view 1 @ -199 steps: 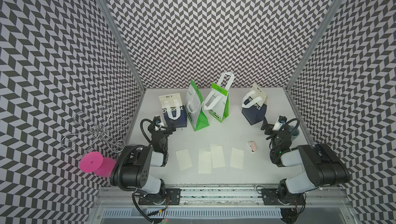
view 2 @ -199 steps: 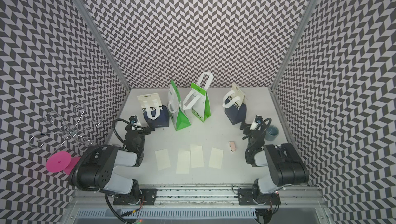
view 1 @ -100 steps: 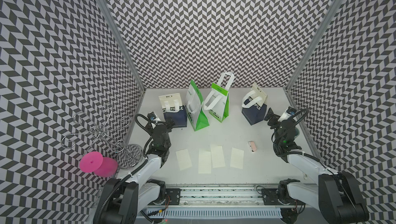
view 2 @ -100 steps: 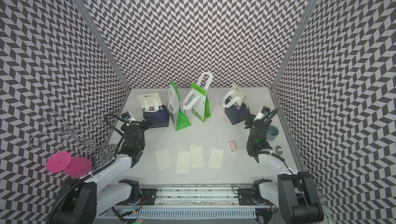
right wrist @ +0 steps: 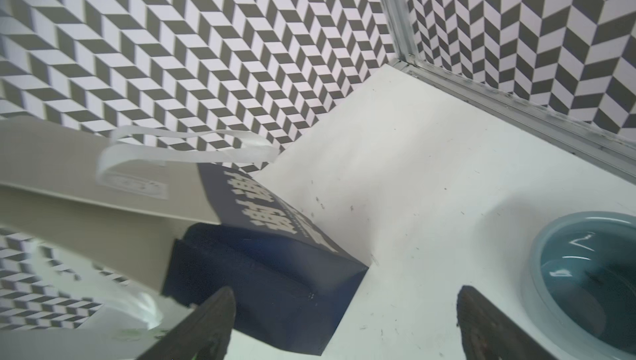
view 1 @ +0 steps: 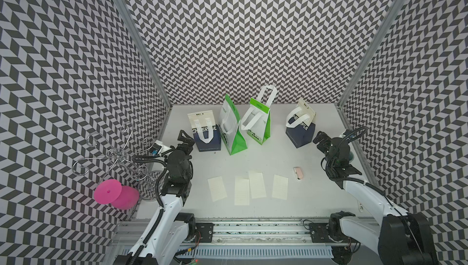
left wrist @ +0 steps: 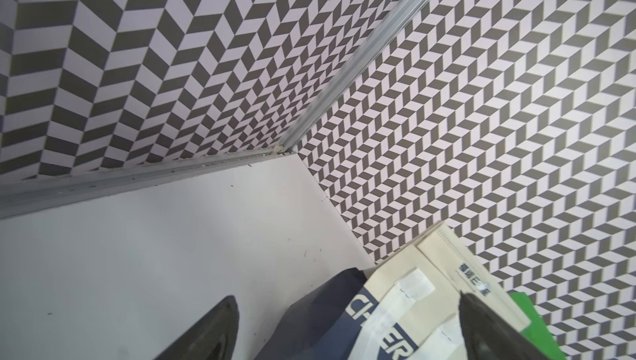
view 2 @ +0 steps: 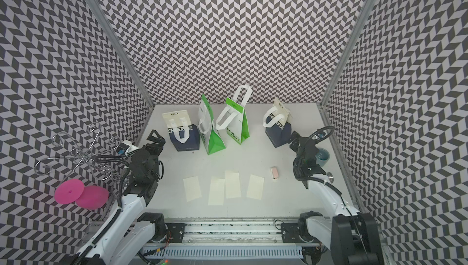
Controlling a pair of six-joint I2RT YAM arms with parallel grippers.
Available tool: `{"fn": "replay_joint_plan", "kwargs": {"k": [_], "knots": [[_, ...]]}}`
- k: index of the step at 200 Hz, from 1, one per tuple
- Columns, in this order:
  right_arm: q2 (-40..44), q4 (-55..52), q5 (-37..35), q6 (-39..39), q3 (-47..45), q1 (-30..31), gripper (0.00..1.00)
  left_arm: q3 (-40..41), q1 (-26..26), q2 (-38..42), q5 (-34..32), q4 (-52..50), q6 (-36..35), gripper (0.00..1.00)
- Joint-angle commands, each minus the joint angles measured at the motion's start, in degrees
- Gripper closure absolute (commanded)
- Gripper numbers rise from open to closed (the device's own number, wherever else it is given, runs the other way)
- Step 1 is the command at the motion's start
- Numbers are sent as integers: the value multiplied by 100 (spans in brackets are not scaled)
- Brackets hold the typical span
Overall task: Staple the receipts to the bags
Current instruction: Pick up the takeout bag from the center of the board.
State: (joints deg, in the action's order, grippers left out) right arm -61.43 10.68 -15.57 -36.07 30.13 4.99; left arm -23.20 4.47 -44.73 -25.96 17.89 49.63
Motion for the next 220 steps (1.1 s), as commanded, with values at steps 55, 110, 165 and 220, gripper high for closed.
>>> {"fn": "replay_joint_plan", "kwargs": {"k": [55,110,165,220], "knots": [[930,-116,898,1291,924,1717,0,-632,-25,46,1184,431,91,0],[-22,155,1607,1976,1877,3429,4,-671,-103,-87,2513,967,222,0],[-343,99,1159,2038,2279,3908,4,-1048,-148,-356,3079,431,-224,0],[-528,-56,916,1879,2366,3930,4,-1053,-148,-209,2807,-241,-124,0]]}}
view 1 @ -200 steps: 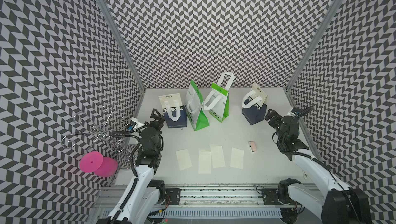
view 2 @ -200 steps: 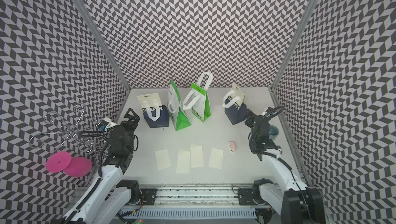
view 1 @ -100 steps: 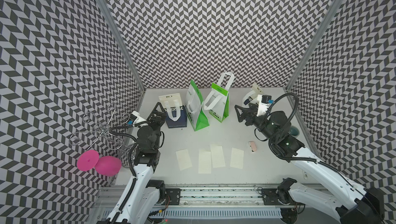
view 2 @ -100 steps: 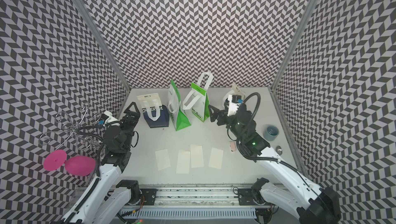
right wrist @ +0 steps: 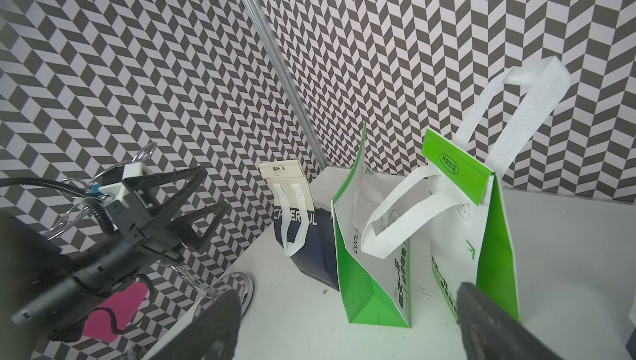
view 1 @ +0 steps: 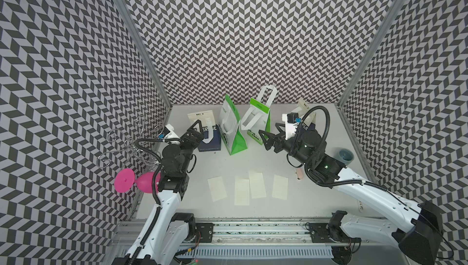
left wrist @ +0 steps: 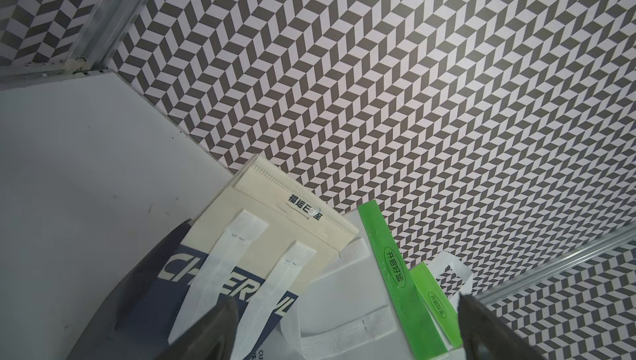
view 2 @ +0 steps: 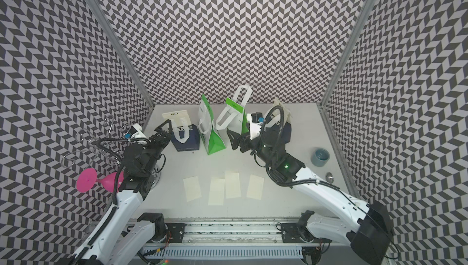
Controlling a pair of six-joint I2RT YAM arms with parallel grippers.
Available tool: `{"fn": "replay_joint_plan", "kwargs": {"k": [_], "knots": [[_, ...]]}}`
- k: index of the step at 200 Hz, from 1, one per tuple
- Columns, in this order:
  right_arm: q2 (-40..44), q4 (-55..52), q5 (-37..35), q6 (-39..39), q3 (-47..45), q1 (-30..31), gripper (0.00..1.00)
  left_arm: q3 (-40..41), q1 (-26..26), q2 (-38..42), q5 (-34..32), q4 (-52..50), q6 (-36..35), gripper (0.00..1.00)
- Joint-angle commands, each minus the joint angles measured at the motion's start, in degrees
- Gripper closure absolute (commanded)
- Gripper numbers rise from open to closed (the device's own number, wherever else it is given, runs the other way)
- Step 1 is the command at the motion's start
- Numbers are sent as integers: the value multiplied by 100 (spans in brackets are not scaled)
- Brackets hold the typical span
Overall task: Staple the receipts to the bags
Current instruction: Pick up the takeout bag from the center of the board.
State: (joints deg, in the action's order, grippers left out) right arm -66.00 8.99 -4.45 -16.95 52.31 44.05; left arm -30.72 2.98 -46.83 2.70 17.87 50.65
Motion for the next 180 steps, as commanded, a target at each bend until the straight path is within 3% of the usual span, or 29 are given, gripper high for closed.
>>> {"fn": "replay_joint_plan", "kwargs": {"k": [1,44,180], "knots": [[-71,116,-197,-31,143,24,4,-311,0,-9,-63,-275,-234,0],[-53,105,-296,-100,139,24,3,-835,0,-438,-459,-1528,-508,0],[-88,300,-222,-42,-6,22,2,-625,1,-598,-9,-2019,-1680,0]]}}
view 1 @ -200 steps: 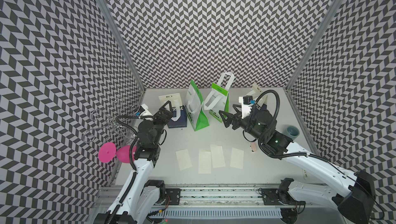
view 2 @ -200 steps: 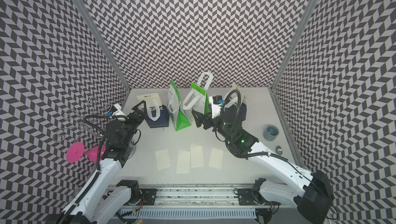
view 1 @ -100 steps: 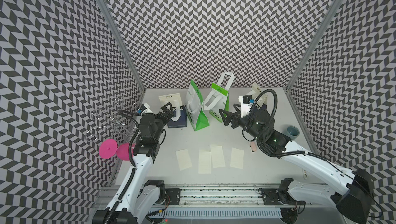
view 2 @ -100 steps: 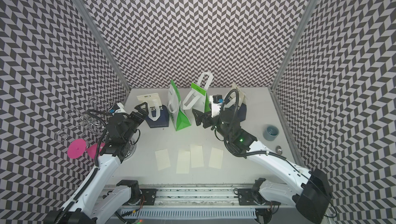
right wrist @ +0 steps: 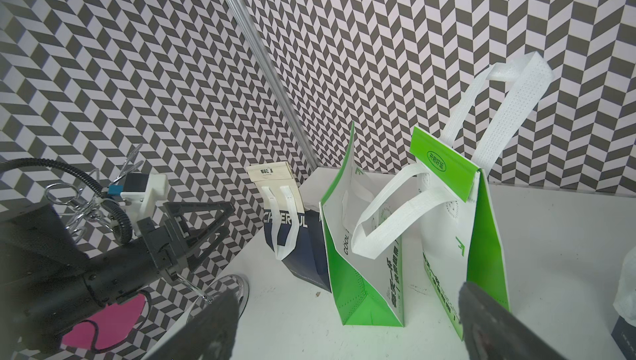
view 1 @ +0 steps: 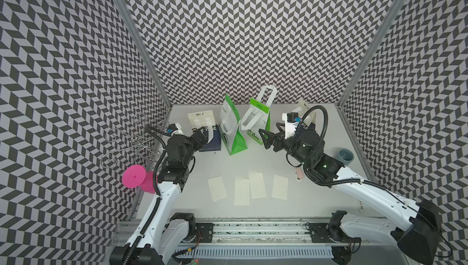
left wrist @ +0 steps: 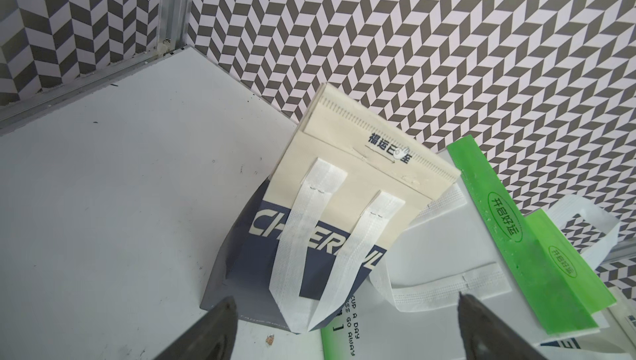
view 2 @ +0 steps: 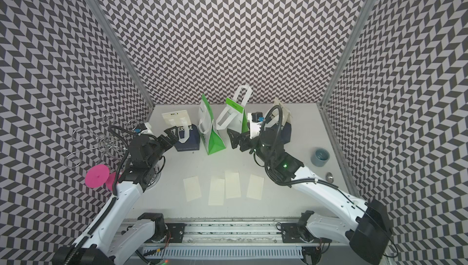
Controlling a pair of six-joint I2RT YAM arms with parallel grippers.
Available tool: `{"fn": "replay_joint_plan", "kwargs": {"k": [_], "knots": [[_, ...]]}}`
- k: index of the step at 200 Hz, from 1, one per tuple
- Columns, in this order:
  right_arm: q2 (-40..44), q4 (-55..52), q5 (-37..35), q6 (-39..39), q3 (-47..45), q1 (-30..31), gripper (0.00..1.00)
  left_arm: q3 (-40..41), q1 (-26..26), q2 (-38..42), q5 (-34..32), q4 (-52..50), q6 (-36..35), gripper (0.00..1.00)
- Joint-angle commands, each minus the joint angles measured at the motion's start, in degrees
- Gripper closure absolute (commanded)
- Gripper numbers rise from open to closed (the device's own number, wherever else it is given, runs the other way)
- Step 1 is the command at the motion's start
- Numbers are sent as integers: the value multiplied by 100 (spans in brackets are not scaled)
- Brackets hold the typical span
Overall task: Staple the receipts to the bags
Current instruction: Pick up the takeout bag from the center of the board.
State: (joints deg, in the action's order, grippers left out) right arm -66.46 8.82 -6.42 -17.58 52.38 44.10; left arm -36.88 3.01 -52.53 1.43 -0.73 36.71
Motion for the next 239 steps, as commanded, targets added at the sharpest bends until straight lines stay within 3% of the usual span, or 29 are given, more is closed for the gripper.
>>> {"fn": "replay_joint_plan", "kwargs": {"k": [1,122,151,239], "knots": [[-38,324,-22,24,-19,15,2,-6,-2,-33,128,-161,-291,0],[-30,449,141,58,-131,-6,1,7,197,65,177,-300,-656,0],[-99,496,243,49,-130,-41,0,65,228,140,323,-243,-606,0],[-529,436,619,129,173,-171,0,292,233,402,-48,-163,-343,0]]}}
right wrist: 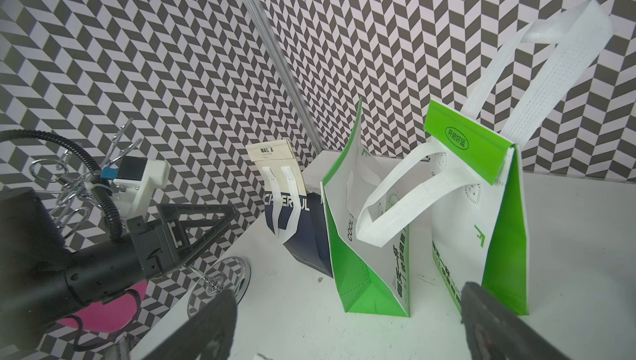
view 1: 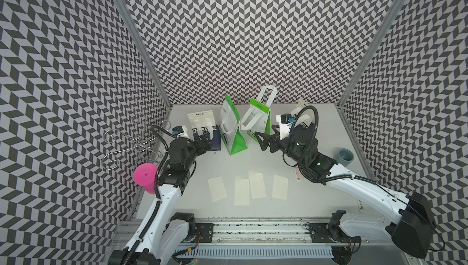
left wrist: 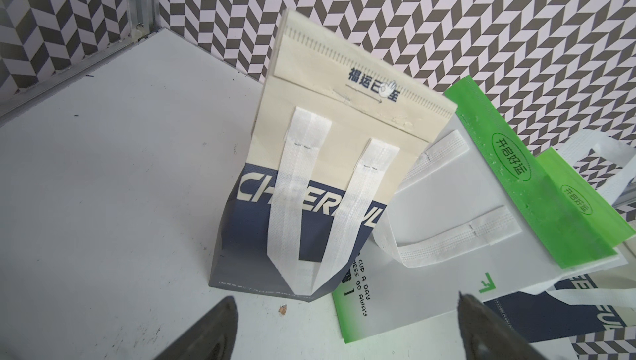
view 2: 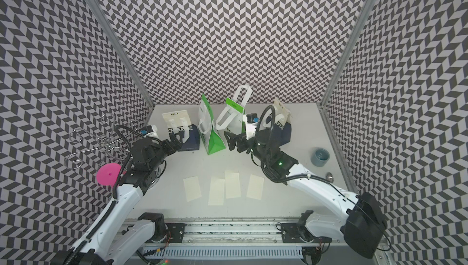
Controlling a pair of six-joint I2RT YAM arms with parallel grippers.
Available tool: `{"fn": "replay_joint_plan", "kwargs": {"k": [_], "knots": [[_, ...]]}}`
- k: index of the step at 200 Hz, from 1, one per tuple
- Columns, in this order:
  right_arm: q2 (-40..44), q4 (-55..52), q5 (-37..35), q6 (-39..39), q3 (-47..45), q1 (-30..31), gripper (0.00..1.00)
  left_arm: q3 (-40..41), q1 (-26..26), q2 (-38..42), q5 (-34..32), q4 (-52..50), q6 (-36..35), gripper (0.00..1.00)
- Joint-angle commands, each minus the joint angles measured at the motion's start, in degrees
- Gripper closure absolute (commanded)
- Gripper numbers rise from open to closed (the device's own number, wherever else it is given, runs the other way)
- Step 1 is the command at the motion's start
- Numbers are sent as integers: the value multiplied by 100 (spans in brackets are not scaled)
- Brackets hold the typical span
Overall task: Staple the receipts to the bags
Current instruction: Pick up the takeout bag from the center of the board.
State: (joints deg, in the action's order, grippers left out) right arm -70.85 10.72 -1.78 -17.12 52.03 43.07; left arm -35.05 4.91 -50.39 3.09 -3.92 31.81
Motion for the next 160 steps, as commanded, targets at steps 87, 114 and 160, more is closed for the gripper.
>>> {"fn": "replay_joint_plan", "kwargs": {"k": [87,114,160], "knots": [[-490,148,276,57,541,-106,0,83,123,325,-341,177,230,0],[-583,145,304,39,570,-106,0,109,371,387,-248,189,194,1],[-668,165,470,17,613,-106,0,213,801,609,-246,107,294,2]]}}
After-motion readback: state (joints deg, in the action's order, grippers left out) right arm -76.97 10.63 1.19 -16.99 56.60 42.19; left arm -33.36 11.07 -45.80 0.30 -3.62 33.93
